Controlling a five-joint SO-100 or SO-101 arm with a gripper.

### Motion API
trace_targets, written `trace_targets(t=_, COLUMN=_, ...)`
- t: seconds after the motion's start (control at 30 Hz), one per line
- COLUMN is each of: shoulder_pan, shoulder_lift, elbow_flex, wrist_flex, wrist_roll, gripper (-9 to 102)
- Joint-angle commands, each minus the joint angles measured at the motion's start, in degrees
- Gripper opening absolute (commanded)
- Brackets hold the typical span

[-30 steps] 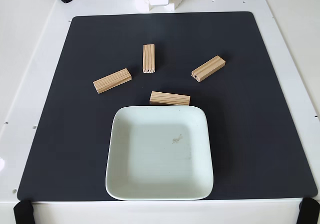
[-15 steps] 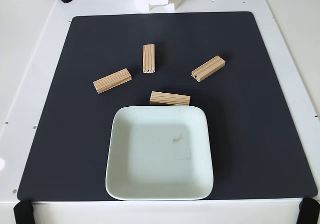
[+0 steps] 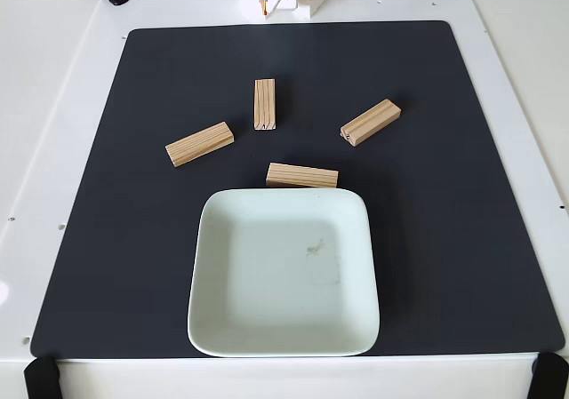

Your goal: Pick up the wooden block and place them on the plate.

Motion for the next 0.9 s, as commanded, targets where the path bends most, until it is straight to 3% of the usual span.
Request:
trace_targets(t=0.0, shoulder_pan=2.7, shoulder_lift=-0.4, elbow_flex=1.7, wrist_flex=-0.3, wrist_roll=-15.1, gripper=0)
trace_targets(t=0.17, shoulder_pan=6.7, shoulder_lift=-0.6, elbow_flex=5.4, wrist_flex=-0.4, wrist_roll=-27.1, gripper=0)
trace_targets(t=0.4, shoulder_pan=6.6, shoulder_lift=-0.7, elbow_flex=10.5, wrist_flex=-11.6, wrist_roll=-21.5, gripper=2)
trace_targets(t=0.7, shoulder_pan=6.5, shoulder_lift=-7.0, elbow_flex=9.8, wrist_flex=-15.4, wrist_roll=-20.2, gripper=41)
trace_targets(t=0.87, shoulder_pan=6.2, shoulder_lift=-12.9, elbow_flex=6.2, wrist_flex=-15.4, wrist_roll=-20.0, gripper=48)
